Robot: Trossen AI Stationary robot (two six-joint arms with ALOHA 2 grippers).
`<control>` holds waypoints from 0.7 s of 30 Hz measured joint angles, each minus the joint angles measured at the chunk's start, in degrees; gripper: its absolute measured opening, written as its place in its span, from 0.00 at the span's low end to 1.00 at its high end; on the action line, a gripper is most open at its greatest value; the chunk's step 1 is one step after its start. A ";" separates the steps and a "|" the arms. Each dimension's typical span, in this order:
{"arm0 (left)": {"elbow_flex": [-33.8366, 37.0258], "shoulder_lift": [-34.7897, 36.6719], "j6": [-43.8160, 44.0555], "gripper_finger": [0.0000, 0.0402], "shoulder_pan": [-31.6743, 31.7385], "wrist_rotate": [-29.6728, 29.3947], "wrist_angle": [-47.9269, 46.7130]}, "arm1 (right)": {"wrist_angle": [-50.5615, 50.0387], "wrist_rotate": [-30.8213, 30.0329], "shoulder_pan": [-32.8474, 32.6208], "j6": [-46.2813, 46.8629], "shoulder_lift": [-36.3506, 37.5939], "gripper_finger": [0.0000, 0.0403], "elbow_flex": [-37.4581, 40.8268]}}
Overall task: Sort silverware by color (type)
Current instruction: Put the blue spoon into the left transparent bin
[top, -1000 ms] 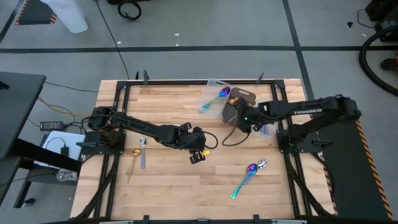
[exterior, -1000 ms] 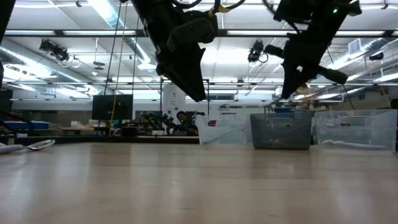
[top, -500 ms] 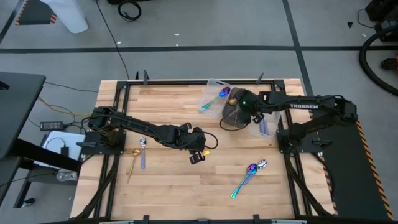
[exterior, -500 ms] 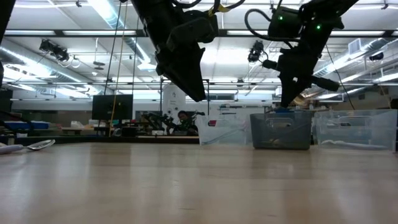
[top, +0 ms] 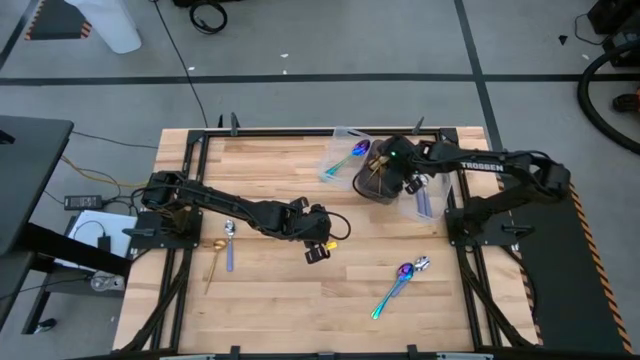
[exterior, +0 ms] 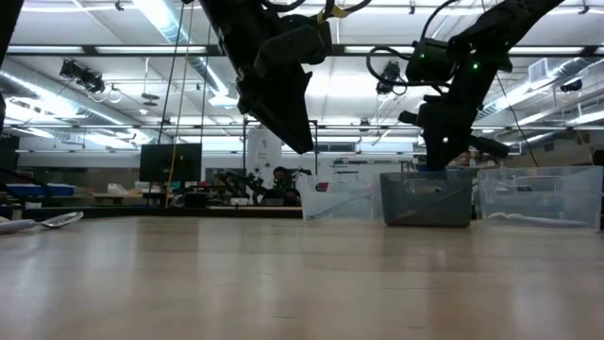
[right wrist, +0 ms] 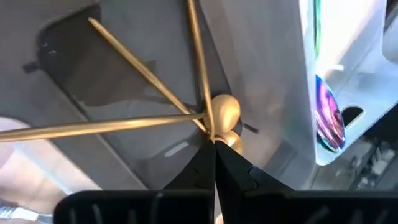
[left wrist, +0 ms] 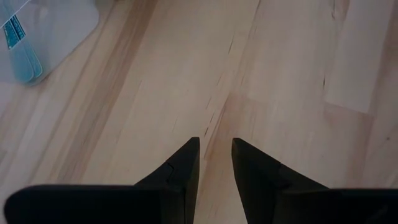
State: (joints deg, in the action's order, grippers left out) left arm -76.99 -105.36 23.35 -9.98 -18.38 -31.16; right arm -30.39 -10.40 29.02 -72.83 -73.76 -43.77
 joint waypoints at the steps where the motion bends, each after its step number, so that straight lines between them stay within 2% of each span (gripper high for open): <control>1: 0.00 0.00 0.00 0.26 0.00 -0.01 0.03 | 0.14 -0.24 0.02 0.58 -0.19 0.03 0.00; 8: 0.00 0.00 0.00 0.26 0.02 0.00 0.09 | -0.02 -0.67 -1.96 4.84 1.64 0.03 0.02; 16: 0.00 0.00 0.00 0.26 0.04 -0.01 0.23 | -0.05 -5.06 -7.40 12.11 6.42 0.04 0.02; 21: 0.00 0.00 0.00 0.26 0.04 -0.01 0.61 | 0.47 -5.42 -10.88 15.55 10.09 0.03 0.02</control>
State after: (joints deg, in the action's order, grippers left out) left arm -76.99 -105.36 23.35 -9.93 -18.39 -30.55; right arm -29.91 -15.81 18.14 -57.28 -63.67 -43.75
